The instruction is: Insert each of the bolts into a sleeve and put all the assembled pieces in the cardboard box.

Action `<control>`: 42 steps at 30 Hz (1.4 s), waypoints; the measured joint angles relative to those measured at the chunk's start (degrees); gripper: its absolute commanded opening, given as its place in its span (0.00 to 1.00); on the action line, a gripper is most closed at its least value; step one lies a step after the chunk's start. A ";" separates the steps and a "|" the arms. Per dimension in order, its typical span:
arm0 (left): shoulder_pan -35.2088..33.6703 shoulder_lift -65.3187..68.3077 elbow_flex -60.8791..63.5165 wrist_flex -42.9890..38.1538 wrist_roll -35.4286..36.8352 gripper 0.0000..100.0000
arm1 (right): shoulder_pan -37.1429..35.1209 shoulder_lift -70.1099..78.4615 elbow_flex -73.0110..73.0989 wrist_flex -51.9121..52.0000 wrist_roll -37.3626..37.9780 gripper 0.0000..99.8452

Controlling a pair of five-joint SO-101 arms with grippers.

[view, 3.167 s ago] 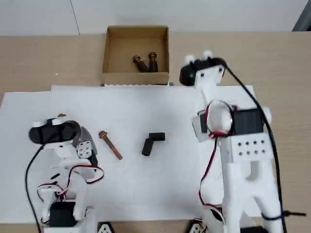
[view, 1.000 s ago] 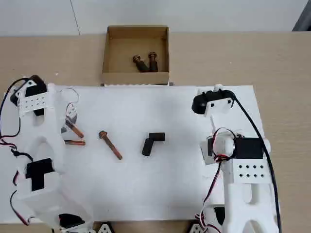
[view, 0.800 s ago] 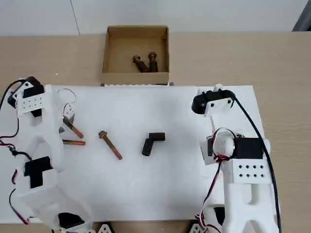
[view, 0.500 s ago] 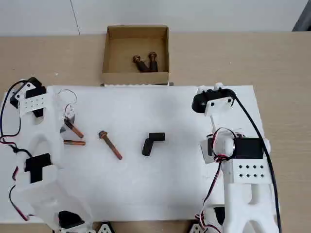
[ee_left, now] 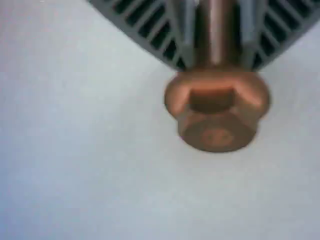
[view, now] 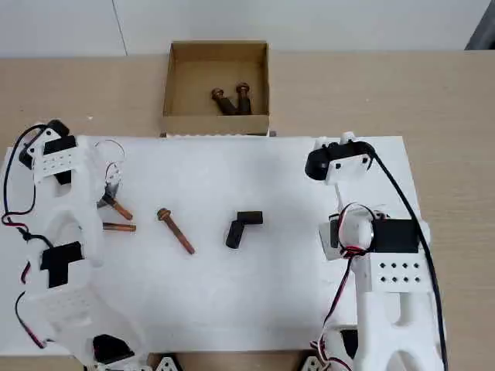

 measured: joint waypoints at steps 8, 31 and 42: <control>4.57 -16.70 0.18 4.31 -4.84 0.00 | 0.00 -0.09 -4.57 2.81 0.00 0.00; 29.10 -54.42 11.34 12.13 -12.92 0.00 | 3.96 -40.70 13.19 -8.70 0.00 0.00; 30.24 -79.74 43.16 -11.34 -19.78 0.00 | 2.90 -57.93 34.55 -20.04 0.00 0.00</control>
